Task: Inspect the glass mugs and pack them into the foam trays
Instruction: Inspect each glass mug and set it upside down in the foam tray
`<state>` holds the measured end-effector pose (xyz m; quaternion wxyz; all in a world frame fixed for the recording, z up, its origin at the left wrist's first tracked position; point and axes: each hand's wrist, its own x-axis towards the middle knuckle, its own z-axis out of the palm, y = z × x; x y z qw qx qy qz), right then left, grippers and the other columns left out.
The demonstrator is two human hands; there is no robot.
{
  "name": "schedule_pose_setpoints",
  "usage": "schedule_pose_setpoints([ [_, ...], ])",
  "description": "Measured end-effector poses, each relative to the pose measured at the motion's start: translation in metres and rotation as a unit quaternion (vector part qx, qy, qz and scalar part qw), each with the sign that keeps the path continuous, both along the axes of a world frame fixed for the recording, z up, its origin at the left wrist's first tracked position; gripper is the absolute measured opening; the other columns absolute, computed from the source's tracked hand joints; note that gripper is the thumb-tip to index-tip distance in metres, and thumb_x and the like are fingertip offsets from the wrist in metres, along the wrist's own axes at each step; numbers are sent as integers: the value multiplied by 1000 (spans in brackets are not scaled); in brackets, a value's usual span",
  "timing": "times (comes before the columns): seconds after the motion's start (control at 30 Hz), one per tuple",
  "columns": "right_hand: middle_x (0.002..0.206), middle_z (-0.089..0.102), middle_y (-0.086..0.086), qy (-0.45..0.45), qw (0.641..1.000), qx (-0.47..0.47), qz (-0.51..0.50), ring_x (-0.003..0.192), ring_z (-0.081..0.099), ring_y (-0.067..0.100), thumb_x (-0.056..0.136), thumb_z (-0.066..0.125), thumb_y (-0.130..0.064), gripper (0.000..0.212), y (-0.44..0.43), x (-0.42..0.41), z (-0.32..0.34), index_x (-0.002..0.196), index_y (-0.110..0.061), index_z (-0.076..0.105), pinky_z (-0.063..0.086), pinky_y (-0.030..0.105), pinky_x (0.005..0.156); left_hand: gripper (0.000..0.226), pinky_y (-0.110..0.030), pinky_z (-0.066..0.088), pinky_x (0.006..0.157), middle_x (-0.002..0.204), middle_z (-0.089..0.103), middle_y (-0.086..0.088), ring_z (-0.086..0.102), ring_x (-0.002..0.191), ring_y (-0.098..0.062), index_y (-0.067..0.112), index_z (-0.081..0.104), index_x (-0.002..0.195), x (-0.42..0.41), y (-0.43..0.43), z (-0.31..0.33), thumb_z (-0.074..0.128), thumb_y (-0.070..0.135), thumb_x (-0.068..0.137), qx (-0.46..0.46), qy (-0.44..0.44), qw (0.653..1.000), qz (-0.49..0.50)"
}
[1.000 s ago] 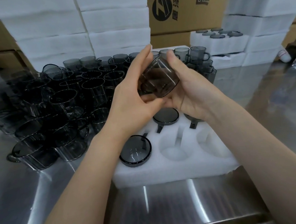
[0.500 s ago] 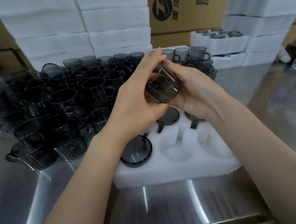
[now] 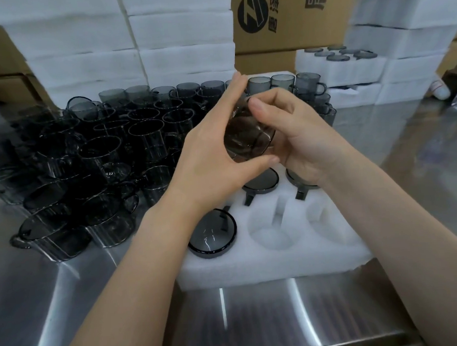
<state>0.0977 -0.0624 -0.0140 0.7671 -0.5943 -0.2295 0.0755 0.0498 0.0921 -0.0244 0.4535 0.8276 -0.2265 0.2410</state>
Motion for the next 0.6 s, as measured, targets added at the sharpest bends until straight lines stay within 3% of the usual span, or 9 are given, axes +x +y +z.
schedule_pose_setpoints([
  [0.07,78,73,1,-11,1000,9,-20,67,70,17,84,70,-25,19,1,0,1,91,-15,56,56,31,55,97,-11,34,106,147,48,7,45,131,3,23,31,152,0,-1,-1,84,18,72,4,-11,1000,2],
  [0.17,69,70,2,-9,998,27,-54,58,66,16,86,70,-23,16,1,0,1,81,-16,56,53,29,48,98,-10,30,109,153,43,1,41,137,-3,18,29,152,-1,-2,-1,83,11,71,44,-30,999,-3],
  [0.27,67,68,3,-8,998,29,-63,57,65,17,90,68,-23,17,3,-1,1,79,-16,56,53,29,47,96,-10,29,110,154,41,-1,39,139,-6,15,29,152,0,-3,-1,81,7,72,56,-44,997,-5],
  [0.37,68,67,0,4,998,6,-64,59,66,15,95,62,-26,18,4,-2,1,80,-16,57,53,29,47,92,-4,31,102,148,48,1,46,129,1,17,31,152,-1,-3,-2,80,8,74,50,-39,998,-2],
  [0.5,91,70,-1,-45,991,-64,-108,83,69,13,97,60,-27,11,5,-4,1,100,-17,63,56,28,63,92,-2,30,100,146,48,2,45,127,2,17,31,152,3,0,-3,77,5,74,47,-40,998,22],
  [0.6,110,65,-3,-135,974,-100,-152,96,64,11,87,67,-29,31,4,-8,5,117,-20,63,54,25,75,99,2,23,100,152,35,9,32,130,12,18,23,154,8,3,-4,74,0,71,60,-39,997,40],
])
